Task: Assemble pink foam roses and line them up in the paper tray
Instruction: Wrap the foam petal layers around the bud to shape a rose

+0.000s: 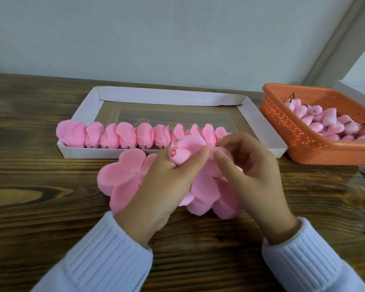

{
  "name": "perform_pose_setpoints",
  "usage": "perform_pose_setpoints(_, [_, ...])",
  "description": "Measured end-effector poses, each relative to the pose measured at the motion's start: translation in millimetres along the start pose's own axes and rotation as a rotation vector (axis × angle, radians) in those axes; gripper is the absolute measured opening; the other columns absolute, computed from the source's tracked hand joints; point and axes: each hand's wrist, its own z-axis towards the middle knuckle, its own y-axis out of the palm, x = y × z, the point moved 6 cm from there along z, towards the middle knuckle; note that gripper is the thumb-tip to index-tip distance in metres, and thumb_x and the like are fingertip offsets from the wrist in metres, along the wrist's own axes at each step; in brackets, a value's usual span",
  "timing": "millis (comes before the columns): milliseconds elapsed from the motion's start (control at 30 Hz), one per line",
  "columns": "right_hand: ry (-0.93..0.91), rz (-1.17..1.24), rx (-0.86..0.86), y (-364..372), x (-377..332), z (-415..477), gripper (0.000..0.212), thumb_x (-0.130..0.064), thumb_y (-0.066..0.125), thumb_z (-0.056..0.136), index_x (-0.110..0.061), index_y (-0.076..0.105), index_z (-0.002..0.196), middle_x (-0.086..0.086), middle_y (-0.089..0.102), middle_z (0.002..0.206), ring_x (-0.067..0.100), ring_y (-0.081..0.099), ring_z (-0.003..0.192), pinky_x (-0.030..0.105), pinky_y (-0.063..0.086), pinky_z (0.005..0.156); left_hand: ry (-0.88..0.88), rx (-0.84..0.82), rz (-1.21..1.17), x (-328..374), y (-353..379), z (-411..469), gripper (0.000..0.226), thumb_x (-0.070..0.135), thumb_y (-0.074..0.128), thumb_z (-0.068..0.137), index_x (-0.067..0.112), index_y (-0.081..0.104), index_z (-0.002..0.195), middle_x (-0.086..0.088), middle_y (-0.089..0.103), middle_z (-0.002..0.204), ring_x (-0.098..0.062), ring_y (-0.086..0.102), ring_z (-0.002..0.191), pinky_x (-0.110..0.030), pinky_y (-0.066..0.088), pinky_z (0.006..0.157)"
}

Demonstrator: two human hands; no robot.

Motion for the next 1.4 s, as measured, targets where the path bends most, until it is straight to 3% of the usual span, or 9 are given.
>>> perform_pose_setpoints(67, [-0.023,-0.011,0.029,-2,-2,0,0.007,-0.016,0.067,0.080,-0.021,0.064,0.082,-0.007,0.065,0.073,0.007,0.059,0.064,0.021,0.048,0.059,-0.008,0.031,0.004,-2,-2,0,0.040,0.052,0.063,0.077,0.018,0.073,0.095,-0.013,0.073,0.090,-0.023,0.071,0.091,-0.044,0.056,0.084])
perform_pose_setpoints(133, [-0.054,-0.012,0.050,-5,-5,-1,0.011,-0.014,0.069,0.079,-0.021,0.063,0.085,-0.004,0.065,0.073,0.010,0.059,0.064,0.028,0.051,0.060,0.031,0.055,0.040,1,-4,0,0.056,0.066,0.063,0.078,0.012,0.069,0.092,-0.020,0.069,0.084,-0.018,0.068,0.077,-0.033,0.054,0.071])
perform_pose_setpoints(233, [-0.123,0.002,0.076,-6,-12,-3,0.022,-0.011,0.072,0.078,-0.023,0.061,0.093,-0.008,0.064,0.077,0.009,0.059,0.066,0.029,0.052,0.062,0.086,0.084,0.075,8,-5,-3,0.068,0.068,0.052,0.066,0.004,0.064,0.088,0.008,0.055,0.049,0.002,0.050,0.047,-0.010,0.038,0.046])
perform_pose_setpoints(433, [-0.201,-0.002,0.152,-8,-21,-7,0.022,-0.010,0.075,0.076,-0.013,0.062,0.093,-0.013,0.068,0.080,0.008,0.064,0.069,0.027,0.053,0.062,0.239,-0.173,0.090,22,11,-5,0.022,0.031,0.056,0.093,0.017,0.072,0.100,0.009,0.071,0.103,0.000,0.061,0.107,-0.010,0.043,0.088])
perform_pose_setpoints(833, [-0.128,0.087,0.202,-13,-18,-6,0.024,-0.014,0.077,0.075,-0.021,0.061,0.092,-0.004,0.070,0.079,0.009,0.066,0.068,0.019,0.051,0.060,0.263,-0.253,0.105,23,17,-11,0.017,0.024,0.063,0.086,0.021,0.070,0.101,0.005,0.075,0.084,-0.009,0.071,0.082,-0.020,0.054,0.073])
perform_pose_setpoints(967, [-0.093,0.378,0.170,-10,-16,-5,0.009,-0.019,0.059,0.087,-0.018,0.060,0.096,0.001,0.069,0.088,0.015,0.067,0.071,0.025,0.052,0.066,0.216,-0.168,-0.041,19,11,-7,0.008,0.029,0.067,0.082,0.023,0.071,0.078,0.003,0.068,0.070,-0.012,0.065,0.070,-0.026,0.052,0.070])
perform_pose_setpoints(1100, [-0.022,0.345,0.114,-6,-10,-3,0.011,-0.013,0.053,0.091,-0.007,0.061,0.095,0.005,0.067,0.086,0.014,0.066,0.076,0.024,0.050,0.069,0.088,-0.076,-0.329,11,4,-1,0.018,0.030,0.062,0.082,0.019,0.070,0.071,-0.004,0.064,0.072,-0.022,0.061,0.079,-0.043,0.047,0.084])
perform_pose_setpoints(1233, [0.081,0.331,-0.068,12,-6,-5,0.011,-0.007,0.054,0.087,-0.003,0.058,0.095,0.002,0.068,0.086,0.012,0.067,0.085,0.022,0.052,0.077,0.072,-0.148,-0.541,17,8,-1,0.028,0.036,0.056,0.086,0.020,0.066,0.066,0.003,0.062,0.071,-0.014,0.062,0.076,-0.032,0.052,0.077])
perform_pose_setpoints(1400, [0.212,0.450,-0.210,30,-3,-10,0.021,-0.012,0.058,0.085,-0.001,0.053,0.102,0.005,0.066,0.095,0.014,0.063,0.091,0.024,0.051,0.080,-0.010,-0.092,-0.570,11,8,-3,0.034,0.036,0.058,0.080,0.009,0.072,0.094,-0.011,0.073,0.095,-0.023,0.071,0.096,-0.034,0.058,0.082])
